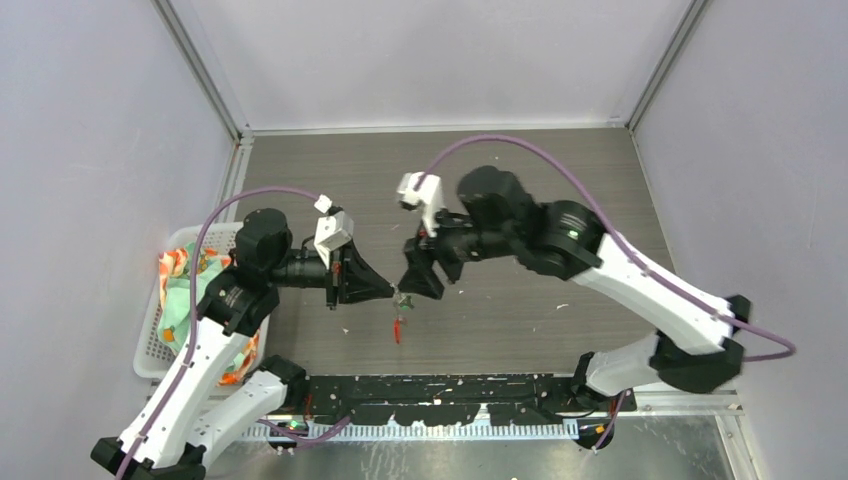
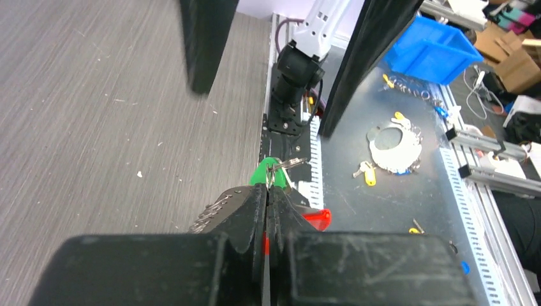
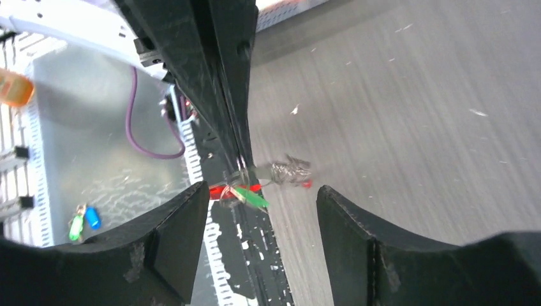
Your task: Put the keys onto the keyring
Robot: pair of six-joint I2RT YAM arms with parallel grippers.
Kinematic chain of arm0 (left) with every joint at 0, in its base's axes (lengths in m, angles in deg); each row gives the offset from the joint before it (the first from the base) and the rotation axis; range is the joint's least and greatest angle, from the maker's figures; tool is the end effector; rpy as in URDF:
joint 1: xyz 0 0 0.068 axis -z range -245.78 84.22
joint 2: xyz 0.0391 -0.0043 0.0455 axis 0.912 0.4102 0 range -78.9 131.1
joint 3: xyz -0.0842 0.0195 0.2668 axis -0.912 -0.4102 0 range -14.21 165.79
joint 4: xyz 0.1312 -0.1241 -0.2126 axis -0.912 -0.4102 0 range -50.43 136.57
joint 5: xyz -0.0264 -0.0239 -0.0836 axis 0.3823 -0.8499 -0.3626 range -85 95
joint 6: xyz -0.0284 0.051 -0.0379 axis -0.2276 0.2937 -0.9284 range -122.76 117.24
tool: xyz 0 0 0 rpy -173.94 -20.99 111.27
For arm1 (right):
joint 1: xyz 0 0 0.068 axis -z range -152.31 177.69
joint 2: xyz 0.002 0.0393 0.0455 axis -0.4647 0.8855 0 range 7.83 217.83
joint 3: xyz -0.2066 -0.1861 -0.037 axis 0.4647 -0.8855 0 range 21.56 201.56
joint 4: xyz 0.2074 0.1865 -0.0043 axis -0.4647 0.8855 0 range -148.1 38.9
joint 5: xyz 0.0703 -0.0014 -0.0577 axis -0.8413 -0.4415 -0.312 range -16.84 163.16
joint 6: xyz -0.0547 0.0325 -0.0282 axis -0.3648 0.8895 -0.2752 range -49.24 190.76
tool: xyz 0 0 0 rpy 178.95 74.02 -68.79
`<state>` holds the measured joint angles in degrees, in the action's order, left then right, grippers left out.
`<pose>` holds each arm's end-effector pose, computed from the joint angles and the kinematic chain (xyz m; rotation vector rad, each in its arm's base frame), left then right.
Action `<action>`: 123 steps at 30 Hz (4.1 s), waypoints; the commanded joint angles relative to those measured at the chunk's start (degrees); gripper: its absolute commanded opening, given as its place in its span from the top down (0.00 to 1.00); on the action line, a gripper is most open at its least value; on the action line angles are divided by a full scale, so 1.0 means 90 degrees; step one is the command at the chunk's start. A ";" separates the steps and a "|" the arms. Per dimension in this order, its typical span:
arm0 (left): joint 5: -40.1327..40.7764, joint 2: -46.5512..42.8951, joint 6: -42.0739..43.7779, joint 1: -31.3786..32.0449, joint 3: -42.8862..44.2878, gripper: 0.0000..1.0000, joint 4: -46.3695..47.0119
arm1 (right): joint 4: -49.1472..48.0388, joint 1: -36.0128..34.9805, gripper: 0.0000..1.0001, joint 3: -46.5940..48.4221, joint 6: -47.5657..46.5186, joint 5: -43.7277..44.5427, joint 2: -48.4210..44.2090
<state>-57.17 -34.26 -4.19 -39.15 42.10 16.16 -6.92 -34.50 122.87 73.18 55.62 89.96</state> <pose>0.1273 -0.1199 0.3845 1.1360 1.5653 -1.3470 0.1346 0.2916 0.4584 -1.2919 1.8603 0.9629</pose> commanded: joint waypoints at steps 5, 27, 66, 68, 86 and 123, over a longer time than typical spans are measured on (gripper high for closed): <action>0.0740 -0.0427 -0.2445 0.0019 -0.0335 1.00 0.2748 | -0.2425 0.0003 0.31 -0.1932 0.0852 0.1112 -0.2401; 0.2054 0.0153 -0.3027 0.0029 0.0739 1.00 0.4436 | -0.5427 0.0006 0.37 -0.3589 0.2288 0.0667 -0.2539; 0.1010 -0.0291 -0.3014 0.0058 0.0521 1.00 0.4133 | -0.3050 -0.0120 0.44 -0.1296 0.1288 0.0564 -0.2071; 0.0987 -0.0302 -0.3022 0.0052 0.0506 1.00 0.4136 | -0.3171 -0.0119 0.46 -0.1311 0.1308 0.0859 -0.1998; 0.0936 -0.0361 -0.2985 0.0058 0.0527 1.00 0.4103 | -0.3347 -0.0112 0.85 -0.1518 0.1303 0.0434 -0.1877; 0.0944 -0.0356 -0.2838 0.0058 0.0521 1.00 0.4024 | -0.4071 -0.0064 0.41 -0.1687 0.1722 0.0395 -0.2238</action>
<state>-48.19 -36.92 -30.55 -38.78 46.27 51.42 -40.12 -35.25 106.20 88.02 61.15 71.03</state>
